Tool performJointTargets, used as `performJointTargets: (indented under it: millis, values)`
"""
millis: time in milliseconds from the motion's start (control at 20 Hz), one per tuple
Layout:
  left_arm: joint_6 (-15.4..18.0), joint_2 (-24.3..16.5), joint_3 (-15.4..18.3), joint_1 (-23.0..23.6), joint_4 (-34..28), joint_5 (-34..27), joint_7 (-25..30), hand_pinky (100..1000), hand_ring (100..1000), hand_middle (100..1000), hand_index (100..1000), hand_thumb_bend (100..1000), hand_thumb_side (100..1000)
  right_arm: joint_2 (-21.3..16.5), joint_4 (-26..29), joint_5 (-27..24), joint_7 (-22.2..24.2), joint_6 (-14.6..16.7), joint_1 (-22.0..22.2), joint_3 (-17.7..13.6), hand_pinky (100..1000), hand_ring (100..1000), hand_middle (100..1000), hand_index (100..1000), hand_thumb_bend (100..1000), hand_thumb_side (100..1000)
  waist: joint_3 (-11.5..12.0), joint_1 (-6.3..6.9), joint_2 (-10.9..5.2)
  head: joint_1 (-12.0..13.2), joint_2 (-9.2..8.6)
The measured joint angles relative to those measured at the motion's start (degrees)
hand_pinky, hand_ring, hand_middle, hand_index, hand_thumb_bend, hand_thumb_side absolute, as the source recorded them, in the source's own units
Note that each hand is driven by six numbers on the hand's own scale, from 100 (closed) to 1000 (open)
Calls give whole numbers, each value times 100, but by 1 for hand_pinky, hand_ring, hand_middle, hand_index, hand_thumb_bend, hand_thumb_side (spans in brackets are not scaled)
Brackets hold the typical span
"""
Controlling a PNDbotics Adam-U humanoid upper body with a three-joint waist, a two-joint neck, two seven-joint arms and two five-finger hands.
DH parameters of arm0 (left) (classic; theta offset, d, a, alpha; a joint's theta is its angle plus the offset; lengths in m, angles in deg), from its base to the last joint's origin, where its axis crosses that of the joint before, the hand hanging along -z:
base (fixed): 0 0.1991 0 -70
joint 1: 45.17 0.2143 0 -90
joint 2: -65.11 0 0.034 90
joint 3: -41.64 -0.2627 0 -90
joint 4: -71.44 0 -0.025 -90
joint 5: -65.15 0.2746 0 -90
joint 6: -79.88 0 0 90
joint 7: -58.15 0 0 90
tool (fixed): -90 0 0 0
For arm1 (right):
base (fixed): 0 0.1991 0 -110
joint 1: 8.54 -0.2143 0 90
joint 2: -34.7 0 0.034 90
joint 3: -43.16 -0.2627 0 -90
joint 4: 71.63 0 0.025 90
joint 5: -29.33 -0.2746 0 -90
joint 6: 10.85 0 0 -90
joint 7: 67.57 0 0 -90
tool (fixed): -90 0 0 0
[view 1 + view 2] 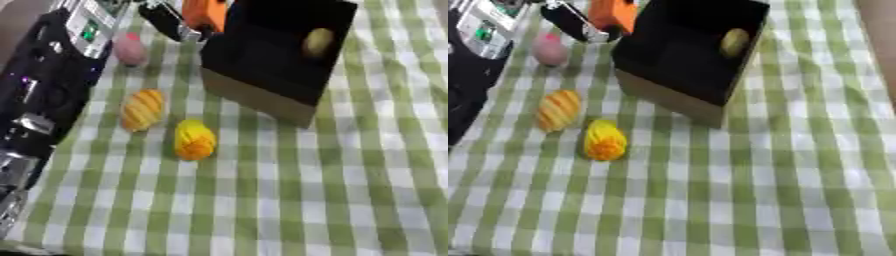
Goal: Pick up objects on the table and place them in the box.
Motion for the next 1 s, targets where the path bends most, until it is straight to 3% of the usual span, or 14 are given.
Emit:
performJointTargets:
  millis: [500,1000]
  values:
    - [54,653,102,-47,142,916,-246,785,645,525,707,229,117,127,0,66,41,-21,-251,81,835,828,627,856,100,532,-235,-34,-3,287,-49]
    - [50,865,93,22,250,1525,-544,788,659,533,719,259,120,204,0,86,69,-54,-300,94,837,831,625,855,100,532,-403,-30,16,403,-95]
